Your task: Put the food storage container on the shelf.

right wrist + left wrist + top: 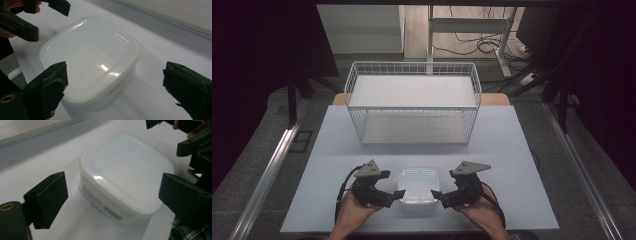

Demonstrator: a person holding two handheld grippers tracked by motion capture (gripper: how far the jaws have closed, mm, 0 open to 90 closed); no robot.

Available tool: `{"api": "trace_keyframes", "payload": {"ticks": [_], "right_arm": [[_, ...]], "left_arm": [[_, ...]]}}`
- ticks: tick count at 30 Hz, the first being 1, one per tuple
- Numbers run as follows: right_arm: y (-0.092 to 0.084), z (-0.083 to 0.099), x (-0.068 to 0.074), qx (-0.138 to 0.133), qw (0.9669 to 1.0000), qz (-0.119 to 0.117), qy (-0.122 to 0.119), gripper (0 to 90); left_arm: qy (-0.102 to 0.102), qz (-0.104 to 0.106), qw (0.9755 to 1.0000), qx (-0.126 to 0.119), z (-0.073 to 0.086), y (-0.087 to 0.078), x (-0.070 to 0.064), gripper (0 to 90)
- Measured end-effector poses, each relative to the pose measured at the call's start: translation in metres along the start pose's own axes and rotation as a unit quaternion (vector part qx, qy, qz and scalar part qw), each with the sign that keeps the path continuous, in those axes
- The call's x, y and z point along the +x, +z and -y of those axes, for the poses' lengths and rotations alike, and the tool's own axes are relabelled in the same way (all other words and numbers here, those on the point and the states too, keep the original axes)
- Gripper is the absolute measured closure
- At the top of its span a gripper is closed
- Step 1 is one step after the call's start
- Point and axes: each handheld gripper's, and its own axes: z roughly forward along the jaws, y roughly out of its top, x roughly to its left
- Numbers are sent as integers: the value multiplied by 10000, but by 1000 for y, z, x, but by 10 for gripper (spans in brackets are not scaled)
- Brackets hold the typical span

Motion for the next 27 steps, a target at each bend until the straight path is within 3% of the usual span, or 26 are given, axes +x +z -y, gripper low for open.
{"api": "trace_keyframes", "payload": {"ticks": [6, 9, 11, 16, 20, 21, 27], "right_arm": [[14, -1, 0, 165, 9996, -171, 176, 147], [21, 2, -1, 404, 9978, -426, 301, 182], [21, 2, -2, 498, 9960, -548, 504, 224], [17, 1, -5, 606, 9938, -608, 711, 334], [9, 1, -9, 638, 9910, -644, 981, 494], [4, 1, -9, 621, 9901, -624, 1092, 566], [-3, 3, -6, 474, 9888, -587, 1286, 656]], "left_arm": [[-124, 138, 9997, 147, 5, 12, 6, 173], [-273, 435, 9985, 167, 7, 16, 8, 190], [-519, 628, 9963, 288, 7, 17, 8, 244], [-618, 572, 9958, 346, 7, 11, 4, 311], [-730, 513, 9957, 266, 9, 2, 1, 471], [-800, 527, 9951, 234, 10, 0, 1, 559], [-967, 421, 9944, 102, 12, -9, -6, 642]]}}
